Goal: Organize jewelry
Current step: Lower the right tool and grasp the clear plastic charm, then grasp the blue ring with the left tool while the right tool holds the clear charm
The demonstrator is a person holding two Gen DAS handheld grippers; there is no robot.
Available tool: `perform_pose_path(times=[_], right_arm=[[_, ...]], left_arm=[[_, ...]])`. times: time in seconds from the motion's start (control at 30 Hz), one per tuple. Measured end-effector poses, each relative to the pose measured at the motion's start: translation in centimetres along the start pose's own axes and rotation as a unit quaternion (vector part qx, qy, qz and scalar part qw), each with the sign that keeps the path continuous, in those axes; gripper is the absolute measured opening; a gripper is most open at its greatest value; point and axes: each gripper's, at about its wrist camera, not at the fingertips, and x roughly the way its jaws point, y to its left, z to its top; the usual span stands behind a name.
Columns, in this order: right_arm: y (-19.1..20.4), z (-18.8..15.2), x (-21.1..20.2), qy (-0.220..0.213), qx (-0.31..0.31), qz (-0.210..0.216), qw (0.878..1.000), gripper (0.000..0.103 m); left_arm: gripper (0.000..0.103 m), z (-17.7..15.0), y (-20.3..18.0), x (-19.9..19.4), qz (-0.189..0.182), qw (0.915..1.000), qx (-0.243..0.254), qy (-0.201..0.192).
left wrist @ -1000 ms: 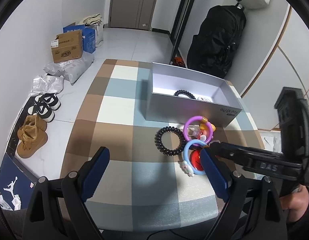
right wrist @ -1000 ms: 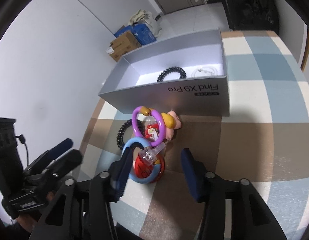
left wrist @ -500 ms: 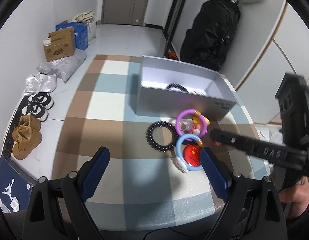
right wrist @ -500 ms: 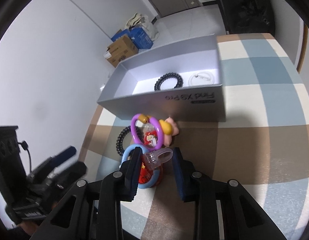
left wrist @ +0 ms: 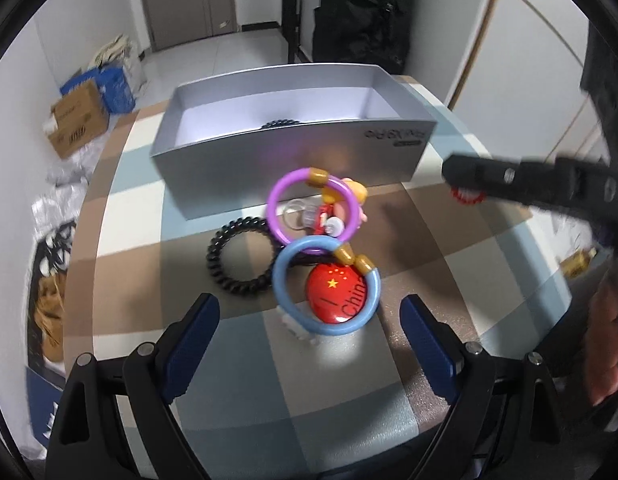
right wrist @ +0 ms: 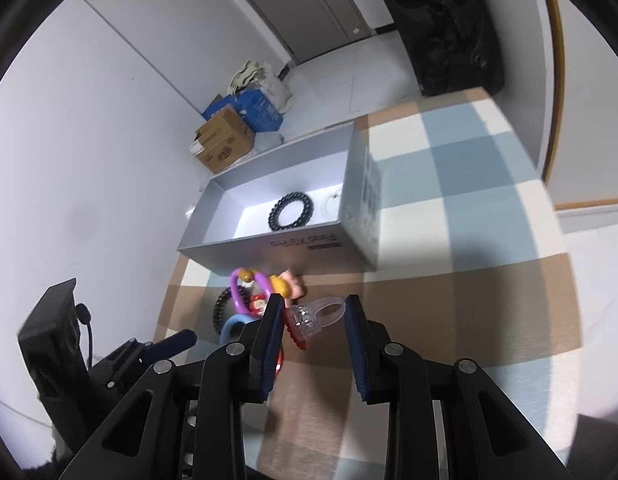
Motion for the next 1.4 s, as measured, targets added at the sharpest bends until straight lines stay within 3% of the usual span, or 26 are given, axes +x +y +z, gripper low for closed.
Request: perform_pose_path(times=[0.1,0.17,0.3,0.37,0.5,0.67,1.07,1.4], right_arm=[[-0.1,0.1,-0.6,-0.009,-0.004,-0.005,1.0,0.029],[-0.6,0.2,-1.1,-0.012,-0.001,-0.005,1.0,0.029],[-1.0,0.2,-1.8,-0.016,0.005,-0.001,1.0,0.029],[-1.0,0.2,-1.7,-0.018,0.006,0.001,1.0,0.029],[-1.1,0.1,-2.0,-0.022,0.008,0.005,1.0,0.029],[-1.1,0.2,-2.2,-0.024,0.011,0.01,1.0,0.029],[-1.0,0.2,-2.3,-0.028,0.012,0.014,0.999,0.029],[0.2,0.7,-2.4,-0.04,0.003,0.03,0.999,0.029]], left_arm=[[0.088,-0.1,-0.4,0.0,0.012,0.9999,0.011,0.001],[0.076,-0.2,-0.4,0.2,0.016,0.9998,0.011,0.003],[0.067,-0.2,-0.2,0.4,0.012,0.9999,0.007,0.009],[0.055,-0.1,-0.6,0.2,0.01,0.9998,0.013,0.006],[0.055,-0.4,-1.3,-0.1,0.012,0.9994,0.031,0.001],[0.055,-0.2,-0.8,-0.7,-0.003,0.9998,0.019,-0.006],[0.055,1.0,1.7,-2.0,-0.045,0.9963,-0.059,-0.042],[0.055,2.4,4.4,-3.3,-0.068,0.9854,-0.114,-0.107]])
